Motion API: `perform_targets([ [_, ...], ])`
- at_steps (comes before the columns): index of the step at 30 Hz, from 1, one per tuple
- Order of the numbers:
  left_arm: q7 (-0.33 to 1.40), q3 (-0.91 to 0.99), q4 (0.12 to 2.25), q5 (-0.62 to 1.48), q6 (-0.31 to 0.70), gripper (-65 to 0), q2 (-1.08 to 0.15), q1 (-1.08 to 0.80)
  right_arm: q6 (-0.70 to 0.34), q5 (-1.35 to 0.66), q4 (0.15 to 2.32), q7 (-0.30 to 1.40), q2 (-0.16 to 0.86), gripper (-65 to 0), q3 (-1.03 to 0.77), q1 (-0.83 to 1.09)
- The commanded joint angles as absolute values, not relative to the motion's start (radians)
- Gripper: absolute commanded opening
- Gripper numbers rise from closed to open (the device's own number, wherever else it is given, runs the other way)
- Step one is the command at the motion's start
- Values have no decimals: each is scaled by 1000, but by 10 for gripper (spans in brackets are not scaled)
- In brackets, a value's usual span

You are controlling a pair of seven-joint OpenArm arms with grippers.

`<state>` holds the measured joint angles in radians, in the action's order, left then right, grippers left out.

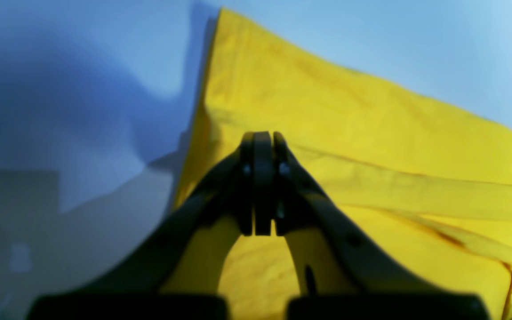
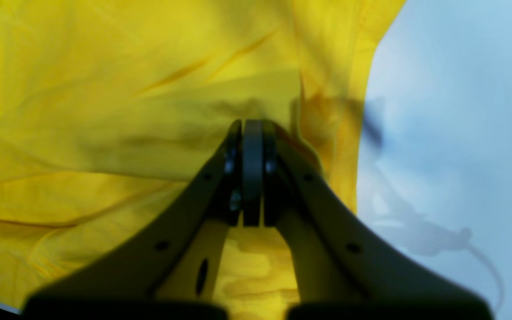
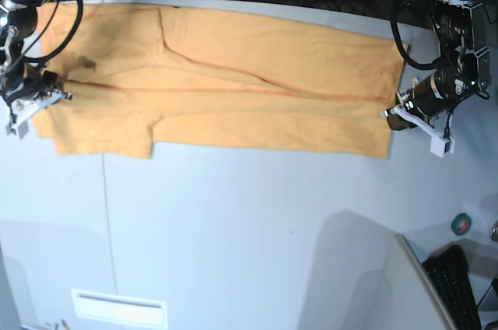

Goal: Layout the t-shirt on the table in an organized manner, then fold the t-shirt properly
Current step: 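Open both grippers and raise them off the folded shirt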

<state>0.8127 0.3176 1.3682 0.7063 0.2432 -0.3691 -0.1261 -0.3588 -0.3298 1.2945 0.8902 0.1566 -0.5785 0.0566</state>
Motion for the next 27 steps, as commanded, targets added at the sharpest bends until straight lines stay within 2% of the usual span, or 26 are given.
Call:
perform_targets([
  [1, 796, 329, 1388, 717, 249, -650, -387, -116, -360, -337, 1313, 885, 173, -650, -582, 48],
  [5, 796, 351, 1432, 719, 251, -650, -412, -134, -360, -337, 1389, 908, 173, -650, -582, 47],
  [9, 796, 469, 1512, 722, 263, -650, -410, -213, -360, -337, 1514, 909, 173, -650, -576, 2],
  [11, 796, 532, 1531, 722, 321, -650, -406, -252, -360, -335, 1461, 911, 196, -650, -575, -73],
  [14, 796, 631, 1527, 722, 467, -650, -384, -308, -360, -335, 1287, 912, 234, -650, -545, -189],
  [15, 796, 667, 1526, 717, 512, -650, -374, -321, -360, -337, 1231, 911, 254, -588, -533, -220],
  [17, 796, 730, 1523, 717, 584, -650, -355, -355, -364, -337, 1113, 903, 282, -389, -507, -277],
  [20, 794, 791, 1497, 717, 651, -650, -351, -384, -366, -337, 998, 874, 294, -152, -493, -335],
  [22, 794, 823, 1466, 717, 679, -650, -351, -389, -366, -337, 951, 834, 294, -98, -489, -351],
  [27, 794, 854, 1405, 717, 688, -650, -355, -389, -366, -337, 805, 750, 294, -114, -489, -395],
])
